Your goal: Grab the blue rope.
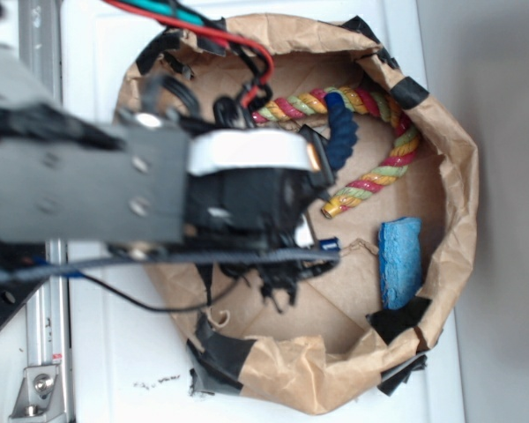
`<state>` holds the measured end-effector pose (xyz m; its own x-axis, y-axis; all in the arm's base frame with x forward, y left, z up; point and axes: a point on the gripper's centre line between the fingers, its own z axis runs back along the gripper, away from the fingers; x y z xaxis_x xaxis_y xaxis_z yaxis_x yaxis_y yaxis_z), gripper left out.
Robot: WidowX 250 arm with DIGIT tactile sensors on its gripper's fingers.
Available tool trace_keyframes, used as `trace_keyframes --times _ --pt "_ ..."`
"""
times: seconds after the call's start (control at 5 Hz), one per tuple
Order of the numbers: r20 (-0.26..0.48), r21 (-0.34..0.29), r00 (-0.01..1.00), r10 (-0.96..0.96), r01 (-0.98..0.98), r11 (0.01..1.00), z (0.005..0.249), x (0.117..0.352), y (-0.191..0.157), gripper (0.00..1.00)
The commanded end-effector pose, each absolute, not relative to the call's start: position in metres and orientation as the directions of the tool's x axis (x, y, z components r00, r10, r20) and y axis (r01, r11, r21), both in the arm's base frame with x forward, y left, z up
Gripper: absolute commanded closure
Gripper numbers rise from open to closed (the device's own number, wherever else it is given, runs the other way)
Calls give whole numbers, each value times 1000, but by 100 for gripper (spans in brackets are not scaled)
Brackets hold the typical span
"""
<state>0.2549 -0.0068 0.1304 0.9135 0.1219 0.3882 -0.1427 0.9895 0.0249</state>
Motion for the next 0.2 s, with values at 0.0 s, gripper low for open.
trace_keyframes --times 0.0 --pt "368 12 920 137 -152 988 158 259 -5 100"
